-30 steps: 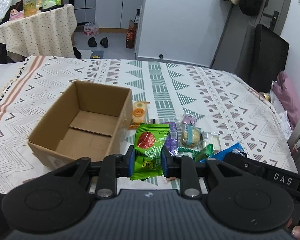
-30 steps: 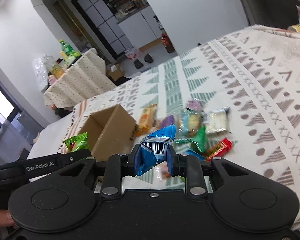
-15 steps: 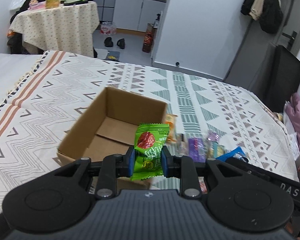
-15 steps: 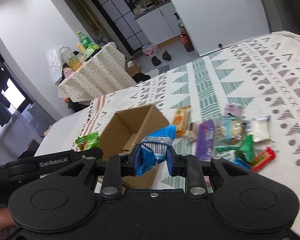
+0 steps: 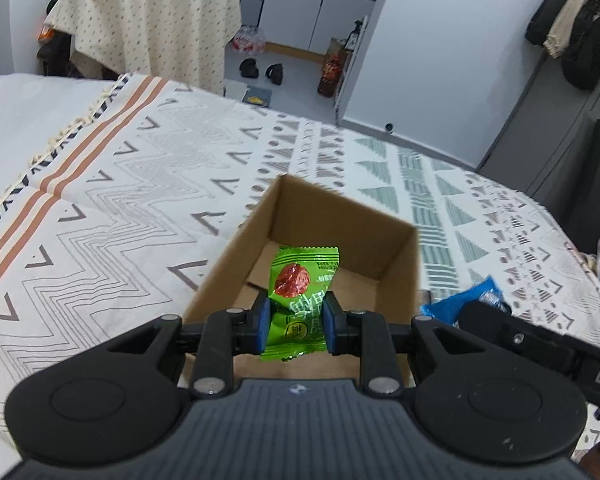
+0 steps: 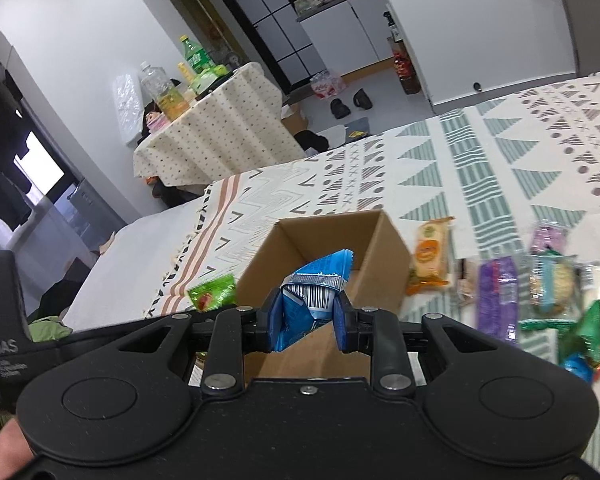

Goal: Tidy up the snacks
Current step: 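Carry both snacks over the box and open both grippers to drop them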

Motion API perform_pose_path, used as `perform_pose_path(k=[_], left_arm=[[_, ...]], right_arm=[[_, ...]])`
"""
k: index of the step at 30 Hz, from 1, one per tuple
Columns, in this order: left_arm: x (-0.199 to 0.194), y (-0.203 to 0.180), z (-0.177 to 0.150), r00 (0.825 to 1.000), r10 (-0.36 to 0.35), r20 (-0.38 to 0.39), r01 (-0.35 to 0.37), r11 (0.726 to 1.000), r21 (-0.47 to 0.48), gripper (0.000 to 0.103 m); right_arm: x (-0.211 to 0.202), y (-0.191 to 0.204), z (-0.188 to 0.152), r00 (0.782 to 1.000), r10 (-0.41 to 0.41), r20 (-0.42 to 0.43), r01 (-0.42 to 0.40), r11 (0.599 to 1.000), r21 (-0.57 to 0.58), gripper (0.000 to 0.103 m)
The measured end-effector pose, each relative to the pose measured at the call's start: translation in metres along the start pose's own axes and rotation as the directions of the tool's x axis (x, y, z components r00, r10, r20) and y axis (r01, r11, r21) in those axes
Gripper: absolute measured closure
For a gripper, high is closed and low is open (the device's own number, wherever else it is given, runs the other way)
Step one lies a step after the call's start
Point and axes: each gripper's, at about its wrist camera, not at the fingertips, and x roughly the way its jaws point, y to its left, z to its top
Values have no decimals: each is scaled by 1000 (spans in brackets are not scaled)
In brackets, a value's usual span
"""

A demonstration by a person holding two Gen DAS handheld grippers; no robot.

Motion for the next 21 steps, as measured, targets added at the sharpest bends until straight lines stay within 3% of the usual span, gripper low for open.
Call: perform_pose_path(k=[11,15,20,21], left_arm=[[6,13,3,1000,-8,-28,8,1000,-5,72],[2,15,4,1000,-2,-31,1,1000,-24,63],[-5,11,5,999,21,-35,-21,1000,-19,45],[-6,9,4,999,25,-37,-26,999,-19,42]], right_arm=[[31,9,3,1000,5,-24,-4,1000,15,76],[29,12,5,999,36,-25,-35,999,7,63],[14,5,6,1000,17,-17,-17,1000,21,48],[8,3,5,1000,9,-7,-9,1000,24,41]])
